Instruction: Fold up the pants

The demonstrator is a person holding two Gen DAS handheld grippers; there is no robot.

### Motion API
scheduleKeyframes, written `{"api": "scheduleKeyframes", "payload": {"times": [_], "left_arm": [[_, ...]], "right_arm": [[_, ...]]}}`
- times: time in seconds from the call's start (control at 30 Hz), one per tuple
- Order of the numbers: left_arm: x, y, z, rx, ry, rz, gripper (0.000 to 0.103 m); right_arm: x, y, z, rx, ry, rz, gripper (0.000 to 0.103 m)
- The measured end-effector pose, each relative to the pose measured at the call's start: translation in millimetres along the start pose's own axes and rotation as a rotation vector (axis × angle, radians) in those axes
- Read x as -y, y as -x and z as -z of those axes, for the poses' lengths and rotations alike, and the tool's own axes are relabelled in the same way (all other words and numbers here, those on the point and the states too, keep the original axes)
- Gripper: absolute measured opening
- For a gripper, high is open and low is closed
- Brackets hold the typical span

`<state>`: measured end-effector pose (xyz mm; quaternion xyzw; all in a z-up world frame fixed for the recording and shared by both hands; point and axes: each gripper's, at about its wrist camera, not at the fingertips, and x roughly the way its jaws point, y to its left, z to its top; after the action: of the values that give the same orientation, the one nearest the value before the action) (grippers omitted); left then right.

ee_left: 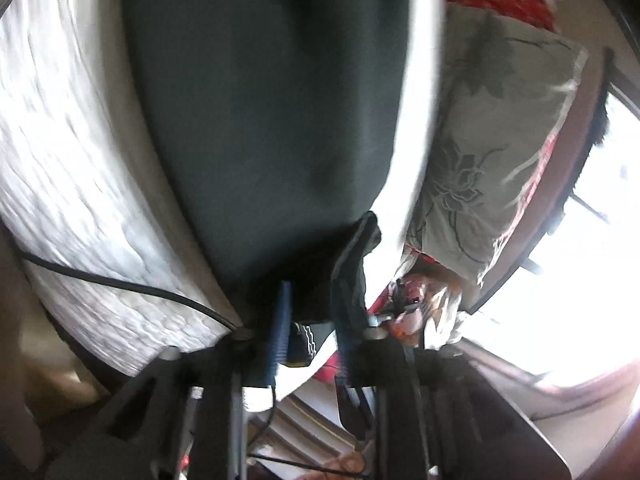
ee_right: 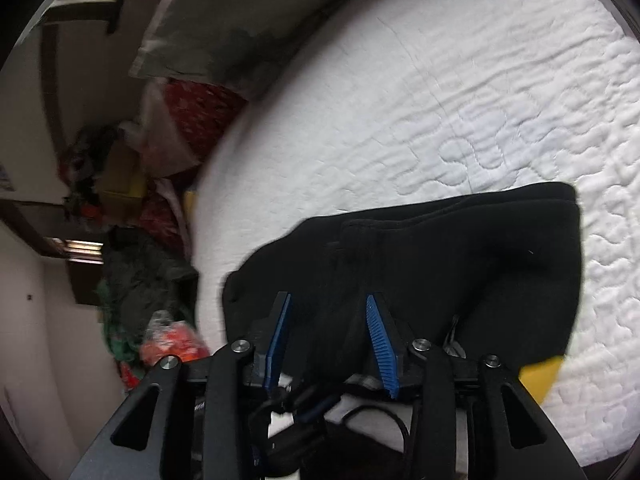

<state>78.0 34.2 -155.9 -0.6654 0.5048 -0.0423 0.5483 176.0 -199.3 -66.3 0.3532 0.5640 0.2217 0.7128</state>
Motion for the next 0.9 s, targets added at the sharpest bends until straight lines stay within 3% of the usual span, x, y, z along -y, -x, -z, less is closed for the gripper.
{"api": "scheduleKeyframes", "payload": {"times": [0.1, 0.13, 0.27, 0.37, 0.53, 0.57, 0.6, 0.67, 0.7, 0.8, 0.9], "left_arm": [[11, 16, 6, 0.045, -0.112, -0.012, 0.052], [15, 18, 7, 0.045, -0.163, -0.028, 0.054], [37, 0, 21, -0.007, -0.341, -0.139, 0.056], [43, -15, 28, -0.058, -0.404, -0.213, 0.057], [59, -45, 30, -0.054, -0.48, -0.311, 0.057], [63, -54, 29, -0.056, -0.503, -0.335, 0.055], [70, -59, 30, -0.045, -0.526, -0.365, 0.041], [76, -67, 33, -0.007, -0.621, -0.469, 0.02], [75, -72, 33, 0.004, -0.651, -0.519, 0.02], [59, -82, 29, -0.001, -0.631, -0.55, 0.019], [59, -78, 30, -0.009, -0.624, -0.539, 0.02]], "right_arm": [[10, 37, 14, 0.063, -0.038, -0.091, 0.058], [16, 46, 20, 0.079, -0.066, -0.122, 0.063], [58, 55, 50, 0.072, -0.255, -0.253, 0.065], [81, 36, 64, 0.034, -0.374, -0.287, 0.065], [113, 21, 70, 0.138, -0.544, -0.334, 0.065], [118, 20, 69, 0.161, -0.571, -0.349, 0.063], [122, 19, 68, 0.172, -0.587, -0.344, 0.057], [132, 18, 66, 0.182, -0.641, -0.332, 0.019], [134, 20, 65, 0.181, -0.648, -0.313, 0.009], [137, 42, 62, 0.257, -0.57, -0.224, 0.009], [158, 34, 63, 0.214, -0.579, -0.185, 0.007]]}}
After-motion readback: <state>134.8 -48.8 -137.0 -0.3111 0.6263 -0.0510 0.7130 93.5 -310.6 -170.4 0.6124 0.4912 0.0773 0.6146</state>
